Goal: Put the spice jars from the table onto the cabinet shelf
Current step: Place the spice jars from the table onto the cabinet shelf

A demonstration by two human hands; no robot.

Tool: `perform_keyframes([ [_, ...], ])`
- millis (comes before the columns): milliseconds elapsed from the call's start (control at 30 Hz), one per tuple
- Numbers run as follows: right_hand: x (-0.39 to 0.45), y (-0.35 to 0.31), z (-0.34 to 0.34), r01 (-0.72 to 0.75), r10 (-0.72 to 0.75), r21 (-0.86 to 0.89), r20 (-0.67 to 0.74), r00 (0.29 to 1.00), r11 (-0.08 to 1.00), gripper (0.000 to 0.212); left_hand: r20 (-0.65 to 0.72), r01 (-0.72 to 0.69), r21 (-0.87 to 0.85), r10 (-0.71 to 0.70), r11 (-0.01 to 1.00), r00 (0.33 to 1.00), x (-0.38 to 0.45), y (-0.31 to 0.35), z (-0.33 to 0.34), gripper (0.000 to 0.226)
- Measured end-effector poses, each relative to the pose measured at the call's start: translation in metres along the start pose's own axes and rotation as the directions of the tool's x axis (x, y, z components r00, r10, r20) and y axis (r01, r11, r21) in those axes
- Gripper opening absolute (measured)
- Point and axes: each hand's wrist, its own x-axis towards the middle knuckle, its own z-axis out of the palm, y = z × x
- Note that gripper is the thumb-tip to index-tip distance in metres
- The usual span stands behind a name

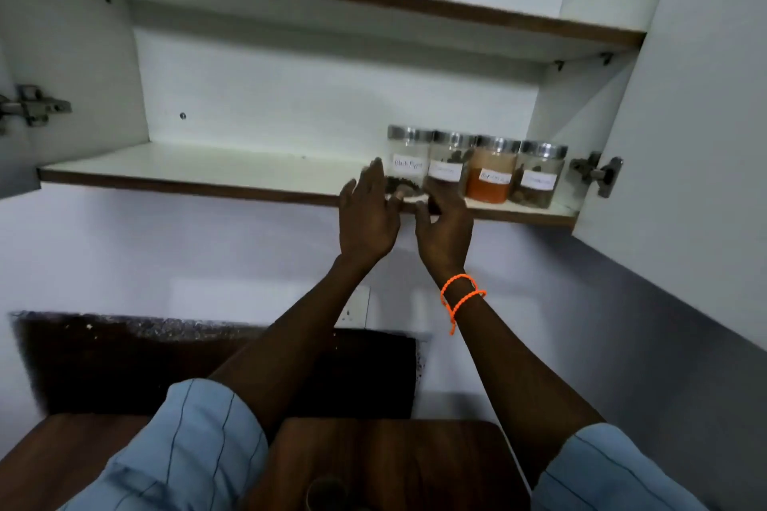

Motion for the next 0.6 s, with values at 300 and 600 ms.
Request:
perform_keyframes([
  [300, -0.159, 0.093, 0.013, -0.063, 0.101, -0.157, 0.247, 0.964, 0.986, 0.032, 0.244, 0.321, -0.079, -0.294, 0.944, 0.924, -0.231, -0.043, 0.006, 0.054],
  [600, -0.356, 0.149, 0.01, -0.285, 0.626, -0.561, 0.738, 0.253, 0.777, 0.033, 0.654, 0.645, 0.257, -0.621, 0.72, 0.433, -0.404, -0.066, -0.013, 0.038],
])
